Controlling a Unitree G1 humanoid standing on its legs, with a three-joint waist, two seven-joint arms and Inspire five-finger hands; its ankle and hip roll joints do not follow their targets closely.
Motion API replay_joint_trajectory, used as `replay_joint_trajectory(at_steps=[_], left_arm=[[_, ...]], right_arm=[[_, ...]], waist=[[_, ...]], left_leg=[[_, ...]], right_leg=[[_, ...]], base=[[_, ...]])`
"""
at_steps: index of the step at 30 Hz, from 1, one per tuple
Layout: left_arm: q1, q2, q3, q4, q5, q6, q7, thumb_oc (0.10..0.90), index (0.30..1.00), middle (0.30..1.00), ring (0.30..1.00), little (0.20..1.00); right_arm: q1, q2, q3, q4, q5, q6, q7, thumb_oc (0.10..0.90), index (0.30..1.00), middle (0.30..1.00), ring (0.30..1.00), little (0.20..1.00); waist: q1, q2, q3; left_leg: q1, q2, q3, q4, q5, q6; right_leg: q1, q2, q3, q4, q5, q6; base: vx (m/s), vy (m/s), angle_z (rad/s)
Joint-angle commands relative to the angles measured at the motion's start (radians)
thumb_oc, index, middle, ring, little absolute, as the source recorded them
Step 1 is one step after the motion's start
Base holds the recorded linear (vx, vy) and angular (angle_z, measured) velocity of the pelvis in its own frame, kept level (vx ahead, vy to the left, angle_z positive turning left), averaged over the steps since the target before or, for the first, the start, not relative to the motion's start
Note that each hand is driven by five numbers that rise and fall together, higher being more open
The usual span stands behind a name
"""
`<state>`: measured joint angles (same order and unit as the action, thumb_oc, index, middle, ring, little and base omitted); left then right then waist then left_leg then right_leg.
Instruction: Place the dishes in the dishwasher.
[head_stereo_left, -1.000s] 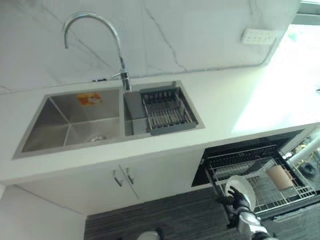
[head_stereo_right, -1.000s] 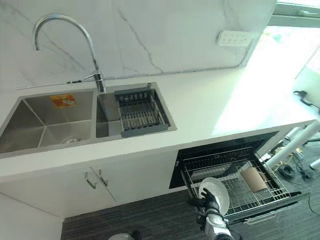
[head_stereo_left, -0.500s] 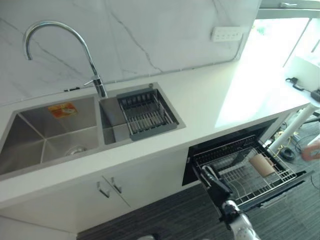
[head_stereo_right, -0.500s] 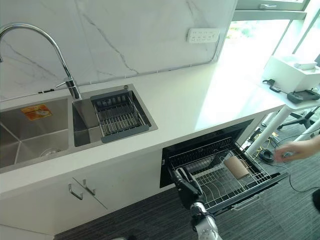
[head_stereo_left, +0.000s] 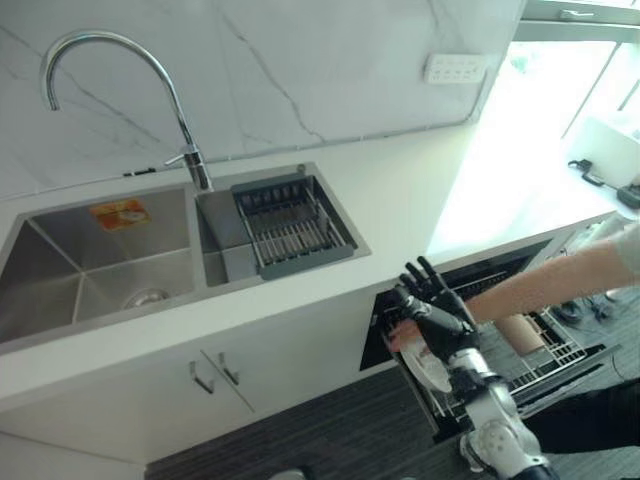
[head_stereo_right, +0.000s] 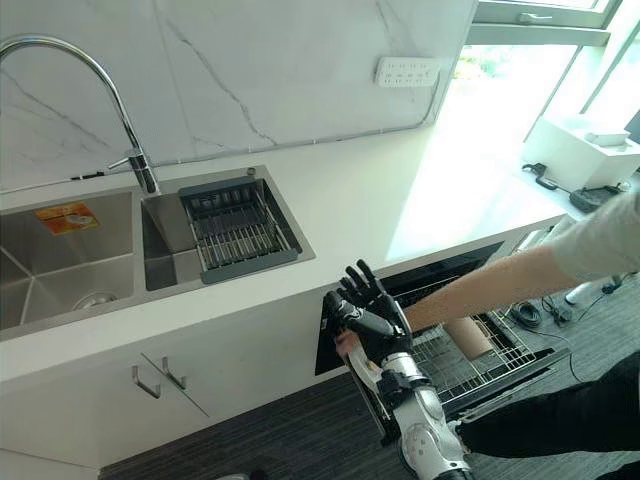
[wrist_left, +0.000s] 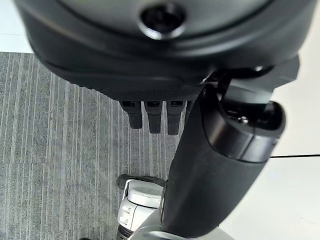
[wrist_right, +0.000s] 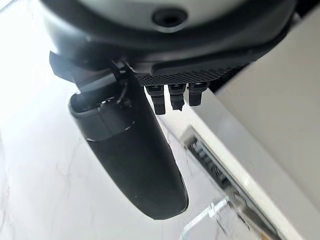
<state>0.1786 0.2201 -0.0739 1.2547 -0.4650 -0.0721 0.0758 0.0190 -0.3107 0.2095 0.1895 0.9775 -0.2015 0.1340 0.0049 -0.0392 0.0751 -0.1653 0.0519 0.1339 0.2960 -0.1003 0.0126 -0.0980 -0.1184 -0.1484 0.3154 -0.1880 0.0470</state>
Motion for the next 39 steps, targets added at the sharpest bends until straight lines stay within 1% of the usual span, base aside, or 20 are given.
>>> replay_joint_trajectory(at_steps=[1,5,10,20,25,30,35,39], left_arm=[[-0.004,0.019,0.005,0.025,-0.005,-0.029,0.001,0.8,0.9,0.9,0.9,0.9],[-0.01,0.022,0.007,0.039,-0.008,-0.036,-0.003,0.8,0.9,0.9,0.9,0.9],[-0.007,0.022,0.014,0.015,-0.003,-0.024,0.001,0.8,0.9,0.9,0.9,0.9],[-0.006,0.017,0.01,0.015,-0.019,-0.024,0.004,0.8,0.9,0.9,0.9,0.9],[-0.005,0.014,0.006,0.026,-0.026,-0.036,0.002,0.8,0.9,0.9,0.9,0.9],[-0.008,0.01,0.004,0.039,-0.032,-0.049,-0.002,0.8,0.9,0.9,0.9,0.9],[-0.011,0.006,-0.001,0.032,-0.035,-0.045,0.001,0.8,0.9,0.9,0.9,0.9],[-0.01,0.001,-0.002,0.036,-0.043,-0.051,0.005,0.8,0.9,0.9,0.9,0.9]], right_arm=[[-0.099,0.014,-0.062,-0.077,-0.003,-0.108,0.034,0.8,0.9,0.9,0.9,0.9],[-0.101,0.007,-0.06,-0.117,0.01,-0.094,0.066,0.8,0.9,0.9,0.9,0.9],[-0.096,-0.008,-0.059,-0.193,0.014,-0.078,0.077,0.8,0.9,0.9,0.9,0.9],[-0.103,-0.031,-0.089,-0.363,0.057,-0.089,0.097,0.8,0.9,0.9,0.9,0.9],[-0.114,-0.046,-0.105,-0.438,0.035,-0.103,0.097,0.8,0.9,0.9,0.9,0.9],[-0.123,-0.06,-0.123,-0.466,0.037,-0.095,0.099,0.8,0.9,0.9,0.9,0.9],[-0.127,-0.066,-0.125,-0.463,0.034,-0.084,0.088,0.8,0.9,0.9,0.9,0.9],[-0.127,-0.076,-0.124,-0.449,-0.043,-0.101,0.062,0.8,0.9,0.9,0.9,0.9]], waist=[[0.009,-0.001,0.005],[0.008,-0.001,0.008],[0.007,0.0,0.006],[0.002,-0.002,-0.002],[0.002,-0.003,-0.006],[0.005,-0.004,-0.013],[0.011,-0.005,-0.017],[0.017,-0.008,-0.02]], left_leg=[[0.021,0.039,-0.045,0.004,-0.043,-0.039],[0.022,0.039,-0.047,0.004,-0.044,-0.04],[0.022,0.041,-0.045,0.004,-0.042,-0.041],[0.02,0.043,-0.04,0.004,-0.043,-0.042],[0.019,0.044,-0.038,0.004,-0.042,-0.044],[0.017,0.042,-0.039,0.004,-0.042,-0.045],[0.014,0.038,-0.047,0.004,-0.041,-0.045],[0.013,0.032,-0.055,0.004,-0.04,-0.044]], right_leg=[[0.005,-0.035,-0.01,-0.015,0.058,0.045],[0.005,-0.032,-0.007,-0.015,0.058,0.044],[0.006,-0.031,-0.008,-0.015,0.059,0.045],[0.003,-0.027,-0.003,-0.015,0.06,0.048],[0.002,-0.026,-0.002,-0.015,0.061,0.048],[0.002,-0.027,-0.006,-0.015,0.061,0.049],[0.004,-0.03,-0.014,-0.015,0.06,0.048],[0.007,-0.033,-0.024,-0.015,0.061,0.049]], base=[[0.0,0.0,0.0],[0.0,0.0,0.0],[0.0,0.0,0.0],[0.0,0.0,0.0],[0.0,0.0,0.0],[0.0,0.0,0.0],[0.0,0.006,0.01],[-0.01,0.018,0.04]])
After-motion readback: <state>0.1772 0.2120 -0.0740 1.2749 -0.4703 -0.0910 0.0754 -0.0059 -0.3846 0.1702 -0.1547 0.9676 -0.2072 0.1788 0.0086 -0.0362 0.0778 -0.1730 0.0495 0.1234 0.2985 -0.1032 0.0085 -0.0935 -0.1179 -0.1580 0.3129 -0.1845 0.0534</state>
